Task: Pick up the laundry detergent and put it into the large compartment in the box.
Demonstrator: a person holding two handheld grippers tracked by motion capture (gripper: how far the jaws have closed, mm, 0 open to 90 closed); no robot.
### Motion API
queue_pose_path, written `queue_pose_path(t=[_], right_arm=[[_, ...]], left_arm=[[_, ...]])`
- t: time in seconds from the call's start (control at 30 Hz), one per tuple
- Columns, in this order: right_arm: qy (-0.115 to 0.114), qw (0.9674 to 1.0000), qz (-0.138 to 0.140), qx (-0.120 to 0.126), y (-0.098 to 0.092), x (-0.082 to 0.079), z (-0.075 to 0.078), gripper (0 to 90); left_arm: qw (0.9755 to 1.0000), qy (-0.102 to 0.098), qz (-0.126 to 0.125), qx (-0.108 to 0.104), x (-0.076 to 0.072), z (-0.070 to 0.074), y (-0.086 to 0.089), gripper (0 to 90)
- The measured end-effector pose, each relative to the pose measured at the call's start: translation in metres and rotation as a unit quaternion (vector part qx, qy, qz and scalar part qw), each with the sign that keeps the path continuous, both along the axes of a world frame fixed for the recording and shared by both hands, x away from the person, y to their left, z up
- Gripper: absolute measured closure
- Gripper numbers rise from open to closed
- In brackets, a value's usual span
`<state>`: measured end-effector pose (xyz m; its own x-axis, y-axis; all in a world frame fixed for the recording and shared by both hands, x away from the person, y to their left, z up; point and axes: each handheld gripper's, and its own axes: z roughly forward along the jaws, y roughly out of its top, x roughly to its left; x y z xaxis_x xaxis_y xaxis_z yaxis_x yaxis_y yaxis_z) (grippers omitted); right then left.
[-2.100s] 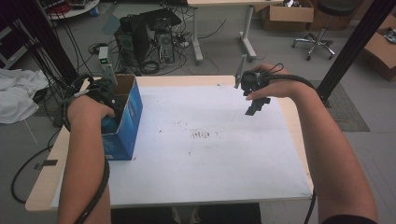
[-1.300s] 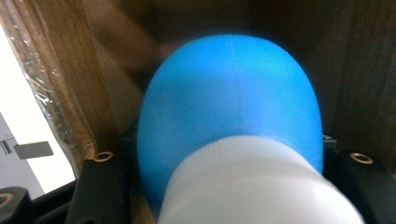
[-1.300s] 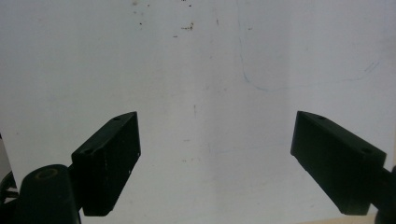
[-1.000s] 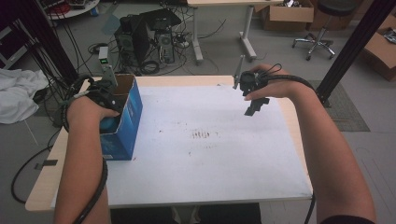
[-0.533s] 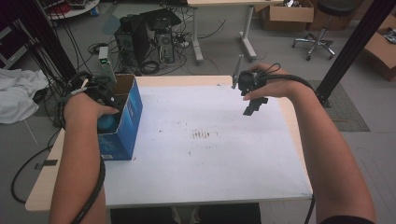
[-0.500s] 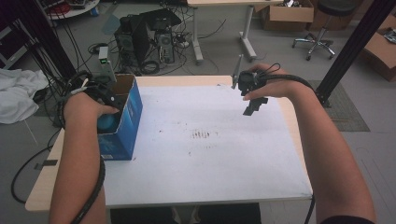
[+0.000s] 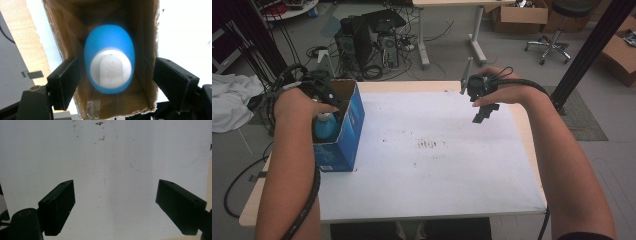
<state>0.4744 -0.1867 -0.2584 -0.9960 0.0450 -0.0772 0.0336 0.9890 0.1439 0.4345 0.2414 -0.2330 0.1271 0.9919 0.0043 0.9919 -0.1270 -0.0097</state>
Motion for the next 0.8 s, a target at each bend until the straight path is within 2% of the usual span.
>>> queue_pose_path(t=[0.27, 0.37, 0.5, 0.8], right_arm=[[-0.002, 1.0000, -0.001, -0.002, -0.001, -0.001, 0.002, 16.1], [-0.002, 1.0000, -0.001, -0.002, -0.001, -0.001, 0.003, 16.1], [-0.003, 1.0000, -0.001, -0.001, 0.000, -0.002, 0.003, 16.1], [-0.004, 1.0000, -0.002, -0.004, 0.000, -0.002, 0.005, 16.1]], left_arm=[[0.9999, -0.008, -0.012, -0.001, -0.001, 0.015, -0.003, 19.8], [0.9998, -0.013, -0.015, -0.002, -0.001, 0.018, -0.005, 19.4], [0.9998, -0.010, -0.016, -0.001, 0.000, 0.021, -0.006, 15.7], [0.9992, -0.022, -0.033, 0.006, -0.002, 0.035, -0.013, 11.1]])
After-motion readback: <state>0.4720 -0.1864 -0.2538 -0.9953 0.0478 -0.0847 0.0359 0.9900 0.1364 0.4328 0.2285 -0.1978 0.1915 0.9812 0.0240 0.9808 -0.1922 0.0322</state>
